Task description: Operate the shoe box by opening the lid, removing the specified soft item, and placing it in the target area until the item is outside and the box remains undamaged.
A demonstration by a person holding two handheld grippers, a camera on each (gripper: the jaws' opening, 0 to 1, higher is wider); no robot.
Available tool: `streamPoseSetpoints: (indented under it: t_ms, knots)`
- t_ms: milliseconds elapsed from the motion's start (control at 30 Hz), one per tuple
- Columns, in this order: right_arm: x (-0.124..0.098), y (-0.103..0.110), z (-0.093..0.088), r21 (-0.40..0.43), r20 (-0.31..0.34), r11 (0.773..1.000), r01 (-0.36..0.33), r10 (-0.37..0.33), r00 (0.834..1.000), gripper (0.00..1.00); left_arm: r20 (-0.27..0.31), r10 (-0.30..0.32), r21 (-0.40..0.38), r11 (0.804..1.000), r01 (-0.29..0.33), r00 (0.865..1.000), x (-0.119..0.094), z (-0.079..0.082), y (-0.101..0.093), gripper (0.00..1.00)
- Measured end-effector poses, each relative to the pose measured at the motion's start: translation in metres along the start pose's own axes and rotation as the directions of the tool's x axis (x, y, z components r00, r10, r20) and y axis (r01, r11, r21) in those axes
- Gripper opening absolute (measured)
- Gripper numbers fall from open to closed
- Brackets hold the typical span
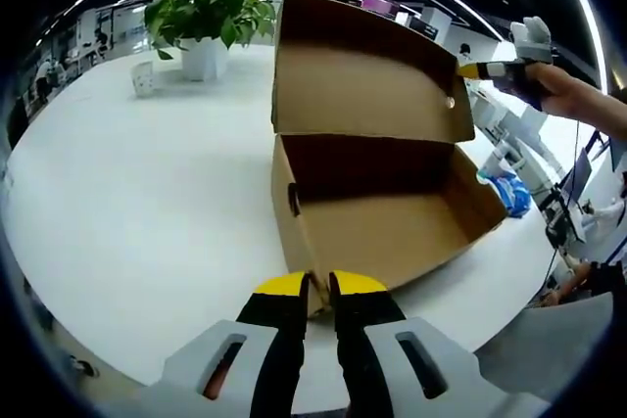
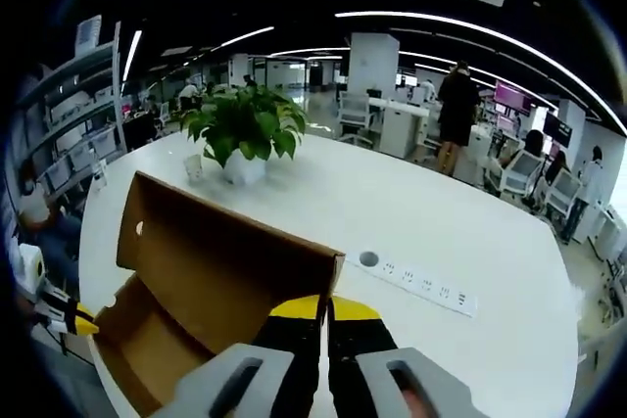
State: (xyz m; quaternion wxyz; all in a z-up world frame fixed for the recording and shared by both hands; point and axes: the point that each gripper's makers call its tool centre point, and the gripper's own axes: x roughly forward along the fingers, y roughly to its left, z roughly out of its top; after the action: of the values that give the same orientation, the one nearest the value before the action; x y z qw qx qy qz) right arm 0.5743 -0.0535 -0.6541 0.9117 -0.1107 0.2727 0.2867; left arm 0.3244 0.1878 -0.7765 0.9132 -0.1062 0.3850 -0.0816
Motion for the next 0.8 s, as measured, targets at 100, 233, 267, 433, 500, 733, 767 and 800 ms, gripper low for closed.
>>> streamPoseSetpoints:
  t_ms: [100,233,267,433,500,733,767,800]
  knots:
    - [-0.019,0.011,-0.002,0.005,0.024,1.000,0.007,-0.007,1.000,0.00,0.003,-0.002,-0.005,1.000,0.002,1.000,-0.001,0.000,-0.001,0.07]
    - [-0.034,0.019,-0.004,0.004,0.044,1.000,0.006,-0.006,0.999,0.00,0.003,0.000,0.001,1.000,0.000,1.000,-0.001,0.000,-0.001,0.07]
    - [-0.037,0.020,-0.005,0.004,0.046,1.000,0.005,-0.005,0.999,0.00,0.003,0.000,0.002,1.000,0.000,1.000,-0.001,0.000,-0.001,0.07]
    - [-0.049,0.024,-0.009,0.006,0.056,1.000,0.003,-0.003,0.998,0.00,0.003,0.000,0.004,1.000,0.000,1.000,-0.002,0.000,-0.002,0.07]
    - [-0.053,0.023,-0.011,0.011,0.062,1.000,0.004,-0.005,0.998,0.00,0.003,0.001,0.004,1.000,-0.001,1.000,-0.002,0.000,-0.002,0.07]
    - [-0.073,0.034,-0.023,0.012,0.077,1.000,0.012,-0.013,0.997,0.00,0.004,0.000,0.001,1.000,0.000,1.000,-0.002,-0.001,-0.002,0.08]
    - [-0.075,0.036,-0.025,0.013,0.079,1.000,0.012,-0.013,0.997,0.00,0.005,-0.001,-0.003,1.000,0.001,1.000,-0.002,-0.001,-0.002,0.08]
    - [-0.078,0.038,-0.028,0.014,0.081,1.000,0.014,-0.015,0.997,0.00,0.006,-0.001,-0.006,1.000,0.001,1.000,-0.002,-0.001,-0.002,0.08]
